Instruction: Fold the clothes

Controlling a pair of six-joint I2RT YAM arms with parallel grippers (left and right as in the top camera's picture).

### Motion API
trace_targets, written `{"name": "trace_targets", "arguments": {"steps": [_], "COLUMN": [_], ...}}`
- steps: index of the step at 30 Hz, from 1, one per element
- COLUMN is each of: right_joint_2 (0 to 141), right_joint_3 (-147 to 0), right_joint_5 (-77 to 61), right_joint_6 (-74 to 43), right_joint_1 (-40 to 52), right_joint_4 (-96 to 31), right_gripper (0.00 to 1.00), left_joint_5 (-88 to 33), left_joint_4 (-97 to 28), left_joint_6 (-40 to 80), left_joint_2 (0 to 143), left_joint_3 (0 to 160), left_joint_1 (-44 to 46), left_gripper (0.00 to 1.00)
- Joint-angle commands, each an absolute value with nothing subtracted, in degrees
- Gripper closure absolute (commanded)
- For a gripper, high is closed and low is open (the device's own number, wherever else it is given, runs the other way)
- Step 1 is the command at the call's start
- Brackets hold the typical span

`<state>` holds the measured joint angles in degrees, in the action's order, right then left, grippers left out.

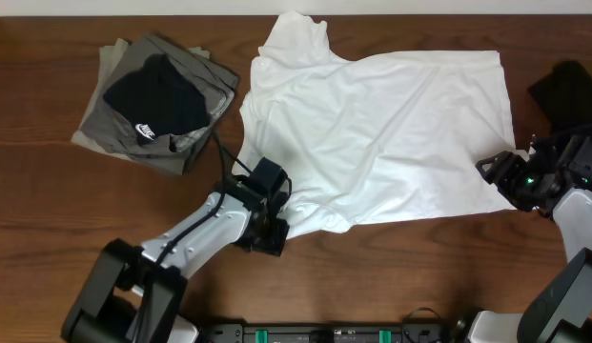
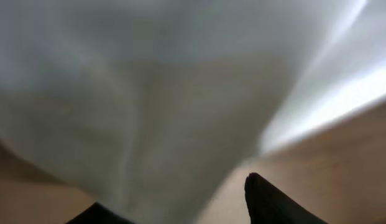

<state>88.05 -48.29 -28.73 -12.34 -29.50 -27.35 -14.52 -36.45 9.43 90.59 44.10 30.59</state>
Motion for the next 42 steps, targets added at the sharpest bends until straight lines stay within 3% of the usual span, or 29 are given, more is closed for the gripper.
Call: {"name": "trace_targets", "arguments": {"steps": [1, 5, 7, 11, 12, 22, 29, 42], "right_joint_2": [87.00, 87.00, 87.00, 87.00, 87.00, 87.00, 87.00, 87.00], "right_joint_3": [-48.31, -48.31, -48.31, -48.31, -48.31, -48.34, -48.31, -48.31], "right_joint_5": [-29.39, -29.41, -29.41, -29.41, -29.41, -29.34, -23.46, -13.54], "right_joint_6": [-11.29, -11.27, -11.29, -11.27, -11.27, -11.27, -12.82, -17.76], "right_joint_1": [-29.69, -29.61, -29.61, -29.61, -29.61, -29.61, -29.61, -29.61], "right_joint_4": [-27.33, -27.64, -27.66, -27.97, -28.05, -28.05, -31.16, -36.53], "right_gripper": [0.38, 0.39, 0.39, 0.39, 0.39, 0.40, 0.40, 0.38], "left_joint_5": [-10.22, -9.98, -10.02, -13.72, -14.44, -17.50, -16.91, -16.75], "left_joint_4": [-32.82, -29.43, -30.02, -34.26, -35.27, -57.93, -56.90, -58.70], "left_joint_6": [10.39, 10.37, 10.39, 10.87, 10.87, 12.71, 13.91, 13.87], "left_joint_2": [90.56, 90.56, 90.56, 90.52, 90.50, 77.14, 66.76, 68.03], "left_joint_3": [42.48, 42.48, 42.48, 42.50, 42.50, 46.41, 46.41, 46.35], "left_joint_1": [30.57, 30.57, 30.57, 30.57, 30.57, 30.55, 30.57, 30.57], "left_gripper": [0.45, 0.46, 0.53, 0.92, 0.94, 0.94, 0.93, 0.92]}}
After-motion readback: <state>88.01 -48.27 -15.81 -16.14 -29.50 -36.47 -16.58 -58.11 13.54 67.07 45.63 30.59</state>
